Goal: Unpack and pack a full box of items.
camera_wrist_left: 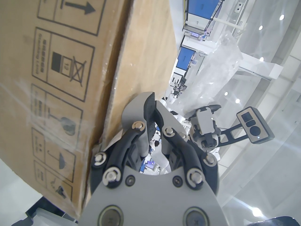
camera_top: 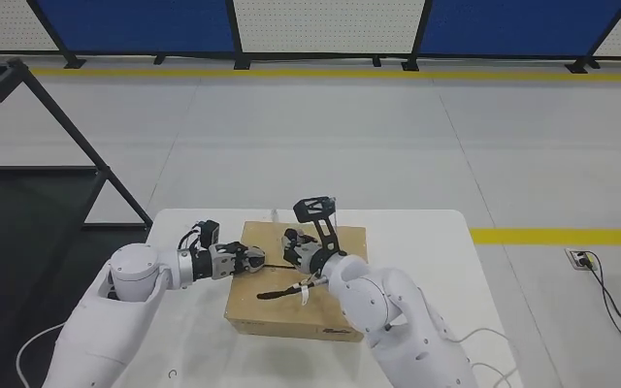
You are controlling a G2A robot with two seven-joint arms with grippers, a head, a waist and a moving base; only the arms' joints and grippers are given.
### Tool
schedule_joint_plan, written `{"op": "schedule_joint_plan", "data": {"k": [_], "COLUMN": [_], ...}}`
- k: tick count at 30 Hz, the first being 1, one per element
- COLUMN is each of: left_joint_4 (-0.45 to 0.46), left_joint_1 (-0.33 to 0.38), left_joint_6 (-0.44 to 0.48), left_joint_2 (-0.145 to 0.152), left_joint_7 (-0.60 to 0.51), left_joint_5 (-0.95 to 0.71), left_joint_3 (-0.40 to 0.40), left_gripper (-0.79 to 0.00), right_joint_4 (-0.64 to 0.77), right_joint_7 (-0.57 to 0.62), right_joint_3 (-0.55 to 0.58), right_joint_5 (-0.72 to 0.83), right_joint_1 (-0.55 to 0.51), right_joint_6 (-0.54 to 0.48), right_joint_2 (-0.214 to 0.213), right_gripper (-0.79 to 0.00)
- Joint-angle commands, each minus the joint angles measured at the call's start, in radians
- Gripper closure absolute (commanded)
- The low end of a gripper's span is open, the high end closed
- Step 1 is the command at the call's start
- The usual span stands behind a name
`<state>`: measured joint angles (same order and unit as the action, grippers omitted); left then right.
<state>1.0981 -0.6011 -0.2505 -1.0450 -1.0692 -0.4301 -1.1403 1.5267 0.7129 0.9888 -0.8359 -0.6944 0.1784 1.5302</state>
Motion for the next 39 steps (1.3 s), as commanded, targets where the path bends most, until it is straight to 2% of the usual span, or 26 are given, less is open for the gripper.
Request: {"op": "schedule_joint_plan", "data": {"k": [1, 3, 4, 26, 32, 33, 37, 39], "left_joint_4": [0.000, 0.001, 0.002, 0.017, 0.005, 0.003, -0.001, -0.004], "left_joint_1": [0.000, -0.001, -0.001, -0.017, -0.020, -0.021, -0.026, -0.030], "left_joint_6": [-0.001, -0.004, -0.006, -0.018, -0.044, -0.048, -0.059, -0.063], "left_joint_2": [0.001, 0.002, 0.003, 0.011, 0.013, 0.014, 0.018, 0.021], "left_joint_7": [0.001, -0.003, -0.006, 0.016, 0.028, 0.027, 0.035, 0.033], "left_joint_5": [-0.007, -0.017, -0.021, -0.065, -0.122, -0.131, -0.152, -0.167], "left_joint_3": [-0.007, -0.013, -0.016, -0.046, -0.072, -0.079, -0.101, -0.114], "left_gripper": [0.000, 0.000, -0.031, 0.000, -0.034, -0.055, -0.391, -0.717], "right_joint_4": [-0.003, -0.006, -0.007, -0.036, -0.044, -0.045, -0.050, -0.051], "right_joint_7": [0.000, 0.000, -0.001, 0.013, 0.015, 0.016, 0.018, 0.020], "right_joint_3": [0.000, -0.001, -0.001, -0.004, -0.003, -0.003, -0.004, -0.003], "right_joint_5": [-0.001, 0.000, 0.000, 0.007, 0.005, 0.006, 0.009, 0.013], "right_joint_1": [-0.002, -0.003, -0.003, -0.008, -0.006, -0.006, -0.006, -0.006], "right_joint_6": [-0.002, -0.003, -0.004, -0.046, -0.057, -0.060, -0.075, -0.085], "right_joint_2": [0.000, 0.001, 0.002, 0.007, 0.008, 0.008, 0.009, 0.009], "right_gripper": [0.000, 0.000, 0.000, 0.000, 0.000, 0.000, 0.000, 0.000]}}
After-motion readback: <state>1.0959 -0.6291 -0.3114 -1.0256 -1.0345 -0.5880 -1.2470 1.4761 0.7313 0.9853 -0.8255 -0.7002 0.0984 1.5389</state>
